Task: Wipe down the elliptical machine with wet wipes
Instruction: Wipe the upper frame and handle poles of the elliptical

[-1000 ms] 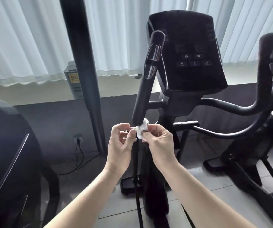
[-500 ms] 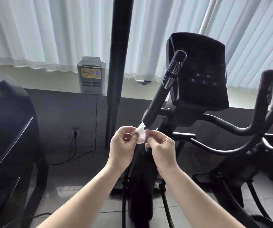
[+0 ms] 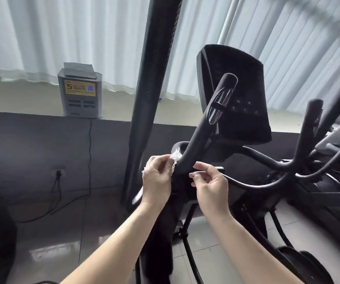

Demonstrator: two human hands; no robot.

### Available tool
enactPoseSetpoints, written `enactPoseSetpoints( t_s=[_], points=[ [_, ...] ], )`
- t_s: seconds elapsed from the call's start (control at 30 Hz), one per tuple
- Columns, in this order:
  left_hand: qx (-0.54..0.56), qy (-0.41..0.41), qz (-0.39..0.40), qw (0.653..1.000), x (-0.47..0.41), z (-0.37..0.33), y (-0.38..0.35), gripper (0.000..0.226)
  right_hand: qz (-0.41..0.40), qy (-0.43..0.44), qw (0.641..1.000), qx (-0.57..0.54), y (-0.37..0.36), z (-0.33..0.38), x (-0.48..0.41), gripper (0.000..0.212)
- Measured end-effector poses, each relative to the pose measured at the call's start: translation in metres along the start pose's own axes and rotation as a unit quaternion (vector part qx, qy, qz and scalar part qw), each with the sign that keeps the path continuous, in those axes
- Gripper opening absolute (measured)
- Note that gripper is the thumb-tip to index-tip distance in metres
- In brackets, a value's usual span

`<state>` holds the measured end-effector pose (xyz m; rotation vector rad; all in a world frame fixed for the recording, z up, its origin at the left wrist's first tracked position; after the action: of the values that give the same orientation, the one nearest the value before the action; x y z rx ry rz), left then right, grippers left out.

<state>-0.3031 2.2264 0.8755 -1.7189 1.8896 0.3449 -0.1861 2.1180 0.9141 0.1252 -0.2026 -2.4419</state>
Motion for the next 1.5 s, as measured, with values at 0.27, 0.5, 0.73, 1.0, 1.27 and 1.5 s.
enactPoseSetpoints(
  t_s=[0.27,0.5,0.73,1.0,1.27,1.5],
  points=[
    [0.098,0.163,-0.075,0.979,-0.045,0.039,-0.022,0.012,-0.036,-0.025,0.999,0.020,-0.004,-0.011,-0.013,0.029],
    [0.127,0.169,-0.007,0.977,-0.049,0.043,-0.032,0.008,-0.030,-0.024,0.999,0.024,-0.001,-0.011,-0.011,0.028],
    [0.105,0.120,0.079,0.984,-0.037,0.030,-0.011,0.004,-0.021,-0.035,0.999,0.031,0.002,-0.020,-0.006,0.028],
    [0.056,0.176,0.034,0.982,-0.063,0.044,-0.031,0.007,-0.017,-0.038,0.998,0.036,0.002,-0.016,-0.006,0.027],
    [0.081,0.224,0.039,0.970,-0.074,0.050,-0.044,0.012,-0.001,-0.038,0.998,0.045,-0.003,-0.013,-0.008,0.027],
    [0.076,0.200,0.036,0.976,-0.054,0.025,-0.032,0.009,0.019,-0.050,0.998,0.033,-0.005,-0.020,-0.003,0.032]
  ],
)
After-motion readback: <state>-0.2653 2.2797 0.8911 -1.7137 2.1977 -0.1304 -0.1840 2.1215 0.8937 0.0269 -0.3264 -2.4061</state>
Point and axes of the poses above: each hand's wrist, its own x-axis away from the middle knuckle, its own y-axis out of the back of the hand, z = x × y, the point moved 4 cm from there along -x, towards the middle knuckle, and after that the axes turned 15 degrees about -y, right-handed, at the moved point
